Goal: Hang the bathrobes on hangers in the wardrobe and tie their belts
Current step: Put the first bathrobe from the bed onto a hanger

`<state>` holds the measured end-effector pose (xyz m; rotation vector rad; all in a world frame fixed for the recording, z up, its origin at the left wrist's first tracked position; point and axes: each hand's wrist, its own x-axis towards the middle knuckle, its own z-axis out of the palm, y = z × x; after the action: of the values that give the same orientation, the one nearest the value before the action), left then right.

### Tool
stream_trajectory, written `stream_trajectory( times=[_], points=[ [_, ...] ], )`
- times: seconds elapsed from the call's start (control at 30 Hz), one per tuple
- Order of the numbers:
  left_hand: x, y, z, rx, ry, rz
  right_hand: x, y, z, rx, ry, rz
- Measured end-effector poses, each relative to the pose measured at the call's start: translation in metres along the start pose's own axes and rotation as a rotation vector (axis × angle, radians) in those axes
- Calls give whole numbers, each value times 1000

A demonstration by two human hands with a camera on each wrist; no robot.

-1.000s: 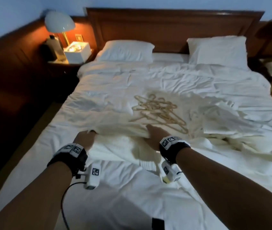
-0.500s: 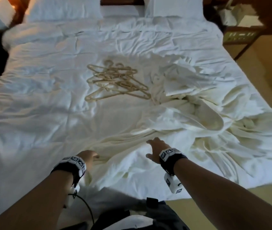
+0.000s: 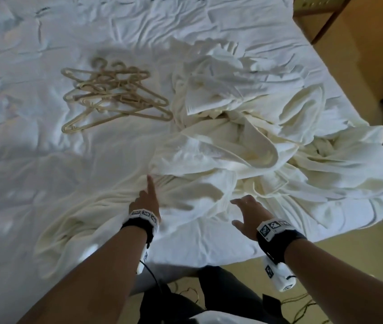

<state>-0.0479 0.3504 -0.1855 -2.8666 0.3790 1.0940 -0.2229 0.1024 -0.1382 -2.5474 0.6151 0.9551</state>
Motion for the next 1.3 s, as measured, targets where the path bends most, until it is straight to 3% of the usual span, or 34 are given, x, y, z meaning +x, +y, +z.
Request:
stream_trajectory(
  times=[0.07, 0.23, 0.37, 0.47, 0.63, 0.77, 0.87, 1.0, 1.13, 1.2, 1.3],
  points=[
    [-3, -2, -14, 12, -48, -25, 3, 2, -7, -54, -7, -32],
    [-32, -16, -41, 214, -75, 153, 13, -31, -26, -117, 107, -151],
    [-64, -52, -15, 55, -180, 186, 20, -84, -23, -245, 187, -328],
    [-82, -96, -2, 15, -159, 177, 29, -121, -11, -416, 131, -409],
    [-86, -135, -27, 12, -11, 213, 45, -163, 5, -529, -15, -341],
    [-87, -176, -58, 165, 64, 281, 48, -220, 8, -388, 144, -256],
    [-88, -237, -86, 185, 119, 186, 47, -288, 2, -363, 202, -326],
    [-114, -339, -134, 268, 247, 15, 21, -387, 6, -247, 288, -590],
    [-133, -422, -159, 367, 243, -223, 0, -465, 38, -98, 139, -805],
    [-129, -433, -157, 439, 234, -254, 8, -470, 52, -52, 15, -788],
    [-108, -413, -129, 510, 167, -139, 36, -430, 61, -141, -65, -647]
  ],
)
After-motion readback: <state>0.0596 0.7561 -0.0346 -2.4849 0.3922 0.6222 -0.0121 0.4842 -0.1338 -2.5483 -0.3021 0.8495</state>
